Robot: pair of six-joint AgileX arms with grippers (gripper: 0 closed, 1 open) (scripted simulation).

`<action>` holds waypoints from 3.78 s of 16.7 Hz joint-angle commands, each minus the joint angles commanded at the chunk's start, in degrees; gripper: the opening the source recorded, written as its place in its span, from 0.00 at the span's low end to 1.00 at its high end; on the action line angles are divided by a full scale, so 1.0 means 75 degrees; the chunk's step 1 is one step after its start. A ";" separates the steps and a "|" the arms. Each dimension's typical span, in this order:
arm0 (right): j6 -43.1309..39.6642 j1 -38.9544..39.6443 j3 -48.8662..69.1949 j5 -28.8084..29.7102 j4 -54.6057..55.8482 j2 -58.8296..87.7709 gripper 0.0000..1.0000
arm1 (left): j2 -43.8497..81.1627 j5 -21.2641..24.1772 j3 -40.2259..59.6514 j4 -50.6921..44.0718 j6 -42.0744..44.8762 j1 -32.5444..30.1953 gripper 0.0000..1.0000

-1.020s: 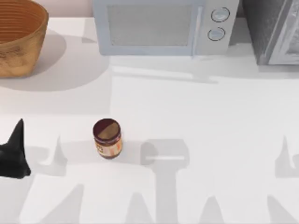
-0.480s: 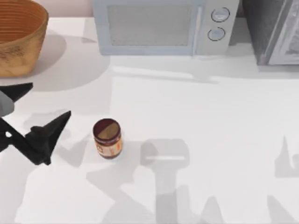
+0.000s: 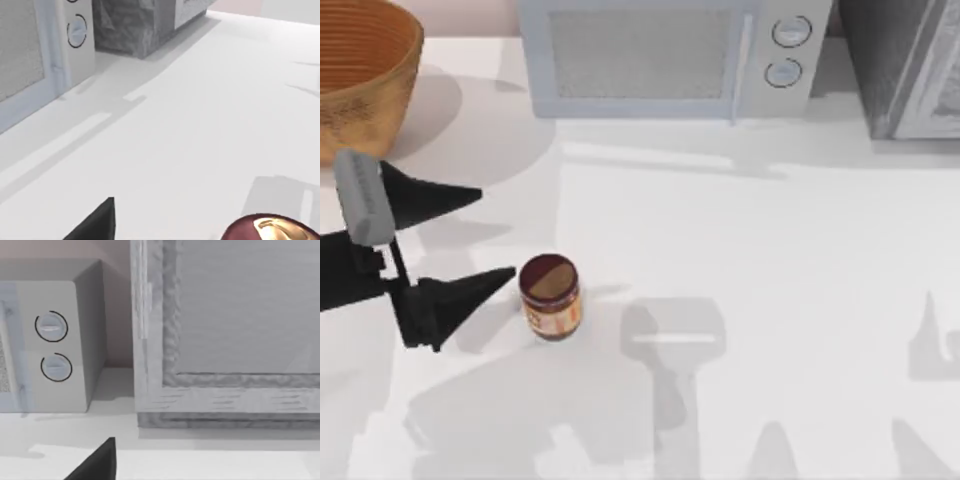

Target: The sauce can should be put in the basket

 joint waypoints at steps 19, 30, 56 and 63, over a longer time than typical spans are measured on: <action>0.0000 0.0000 0.0000 0.0000 0.0000 0.0000 1.00 | 0.4678 0.2679 0.1333 0.2217 0.1440 0.0181 1.00; 0.0000 0.0000 0.0000 0.0000 0.0000 0.0000 1.00 | 0.5553 0.1704 0.1661 0.5979 -0.1741 -0.0805 1.00; 0.0000 0.0000 0.0000 0.0000 0.0000 0.0000 1.00 | 0.5965 0.0959 0.1667 0.7361 -0.2718 -0.1557 0.00; 0.0000 0.0000 0.0000 0.0000 0.0000 0.0000 1.00 | 0.6288 0.0943 0.1822 0.7217 -0.2704 -0.1531 0.00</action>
